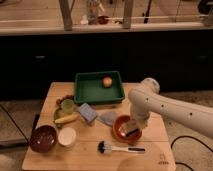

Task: Wipe red bowl with eraser

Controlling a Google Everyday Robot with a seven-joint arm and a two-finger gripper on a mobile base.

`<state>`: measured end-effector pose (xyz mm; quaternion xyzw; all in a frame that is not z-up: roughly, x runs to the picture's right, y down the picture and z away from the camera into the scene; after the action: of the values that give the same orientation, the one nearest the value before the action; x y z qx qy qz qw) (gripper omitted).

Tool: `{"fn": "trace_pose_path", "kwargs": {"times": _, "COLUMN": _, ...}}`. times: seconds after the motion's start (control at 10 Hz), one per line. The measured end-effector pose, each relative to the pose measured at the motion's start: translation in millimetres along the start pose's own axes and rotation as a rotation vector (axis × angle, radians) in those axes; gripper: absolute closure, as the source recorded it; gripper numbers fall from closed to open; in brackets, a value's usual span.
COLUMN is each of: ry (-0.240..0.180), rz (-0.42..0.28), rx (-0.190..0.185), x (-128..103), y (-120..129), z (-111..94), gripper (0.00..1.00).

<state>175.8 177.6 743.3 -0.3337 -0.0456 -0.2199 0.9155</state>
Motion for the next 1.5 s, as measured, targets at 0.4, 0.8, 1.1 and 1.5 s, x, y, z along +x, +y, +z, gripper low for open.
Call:
{"fn": "trace_pose_path", "kwargs": {"times": 0.4, "ry": 0.017, "rz": 0.002, "rx": 0.010, "x": 4, "y": -44, "z": 11, "gripper": 1.00}}
{"fn": "trace_pose_path", "kwargs": {"times": 0.8, "ry": -0.006, "rz": -0.144, "rx": -0.035, "x": -36, "y": -45, "z": 26, "gripper": 1.00}}
{"fn": "trace_pose_path", "kwargs": {"times": 1.1, "ry": -0.013, "rz": -0.187, "rx": -0.058, "x": -40, "y": -16, "z": 27, "gripper": 1.00}}
{"fn": "trace_pose_path", "kwargs": {"times": 1.5, "ry": 0.030, "rz": -0.090, "rx": -0.057, "x": 21, "y": 3, "z": 12, "gripper": 1.00}}
